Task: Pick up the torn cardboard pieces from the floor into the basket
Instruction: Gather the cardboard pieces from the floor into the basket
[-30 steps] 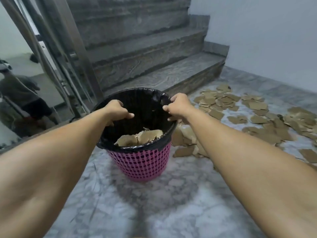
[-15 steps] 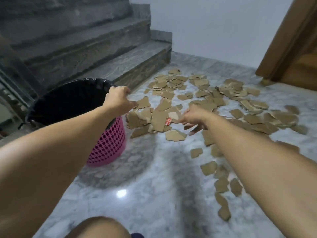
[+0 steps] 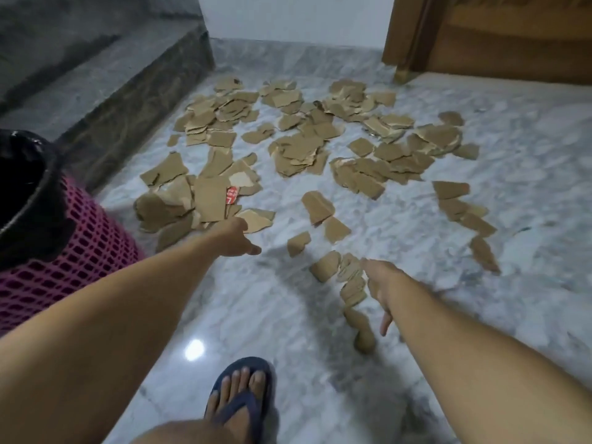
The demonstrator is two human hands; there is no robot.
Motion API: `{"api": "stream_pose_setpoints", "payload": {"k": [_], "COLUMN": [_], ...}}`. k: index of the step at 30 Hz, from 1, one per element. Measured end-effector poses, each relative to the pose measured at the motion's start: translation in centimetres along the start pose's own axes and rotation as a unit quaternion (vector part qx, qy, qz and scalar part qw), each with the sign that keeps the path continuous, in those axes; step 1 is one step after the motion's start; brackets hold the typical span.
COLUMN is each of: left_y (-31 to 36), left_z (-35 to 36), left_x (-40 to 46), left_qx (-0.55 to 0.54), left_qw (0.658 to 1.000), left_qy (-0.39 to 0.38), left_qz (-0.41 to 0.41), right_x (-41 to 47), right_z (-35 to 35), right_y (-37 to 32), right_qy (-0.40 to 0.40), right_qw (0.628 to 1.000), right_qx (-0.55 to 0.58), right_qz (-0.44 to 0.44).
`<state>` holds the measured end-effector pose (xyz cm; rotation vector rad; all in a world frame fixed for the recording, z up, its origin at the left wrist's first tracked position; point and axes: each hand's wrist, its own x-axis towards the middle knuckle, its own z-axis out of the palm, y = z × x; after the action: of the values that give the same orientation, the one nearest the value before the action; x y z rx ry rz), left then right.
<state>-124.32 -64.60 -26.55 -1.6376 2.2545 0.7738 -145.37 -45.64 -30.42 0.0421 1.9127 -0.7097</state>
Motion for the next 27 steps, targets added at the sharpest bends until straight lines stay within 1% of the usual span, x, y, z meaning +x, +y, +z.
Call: {"api": "stream_pose_setpoints", "payload": {"k": [2, 5, 6, 8, 9, 12, 15, 17, 21, 22, 24, 26, 27], "left_y": [-0.4, -1.2, -1.4, -1.8, -2.0, -2.0, -2.2, -2.3, -2.8, -2.7, -2.8, -2.5, -2.4], "left_z": [1.5, 3.7, 4.4, 5.7, 6.1, 7.0, 7.1, 7.1, 7.2, 7.1, 6.7, 6.2, 5.8], "left_x": [2.6, 6.3, 7.3, 9.5, 10.3, 12.7, 15.1, 16.2, 17.8, 17.9, 18.2, 18.9, 19.1], "left_qx": [0.013, 0.022, 0.025, 0.034, 0.039, 0.055, 0.070, 0.064, 0.064, 0.067, 0.073, 0.066, 0.074], "left_qw": [1.000, 0.999, 0.999, 0.998, 0.998, 0.997, 0.996, 0.995, 0.992, 0.990, 0.989, 0.992, 0.992], "left_qy": [0.008, 0.015, 0.019, 0.032, 0.039, 0.050, 0.047, 0.054, 0.072, 0.081, 0.084, 0.063, 0.043], "left_qz": [0.011, 0.026, 0.028, 0.030, 0.027, 0.025, 0.036, 0.051, 0.083, 0.090, 0.093, 0.092, 0.092], "right_x": [3.2, 12.6, 13.6, 11.4, 9.7, 9.7, 10.7, 11.3, 13.0, 13.0, 12.8, 13.1, 13.1], "right_z": [1.0, 2.5, 3.1, 4.7, 5.5, 7.0, 8.0, 9.0, 11.8, 12.3, 13.0, 13.3, 13.4], "right_y": [1.6, 3.8, 3.6, 1.6, 0.2, -2.9, -6.1, -8.0, -11.1, -11.5, -12.1, -12.4, -12.6], "right_qy": [0.055, 0.115, 0.128, 0.168, 0.181, 0.191, 0.163, 0.144, 0.128, 0.122, 0.135, 0.164, 0.162], "right_qw": [0.996, 0.989, 0.987, 0.977, 0.975, 0.979, 0.984, 0.986, 0.983, 0.980, 0.959, 0.930, 0.919], "right_qx": [0.065, 0.088, 0.090, 0.106, 0.099, 0.034, -0.062, -0.086, -0.126, -0.150, -0.236, -0.314, -0.343], "right_qz": [0.035, 0.033, 0.045, 0.081, 0.084, 0.058, 0.030, -0.003, -0.028, -0.045, -0.077, -0.104, -0.111]}}
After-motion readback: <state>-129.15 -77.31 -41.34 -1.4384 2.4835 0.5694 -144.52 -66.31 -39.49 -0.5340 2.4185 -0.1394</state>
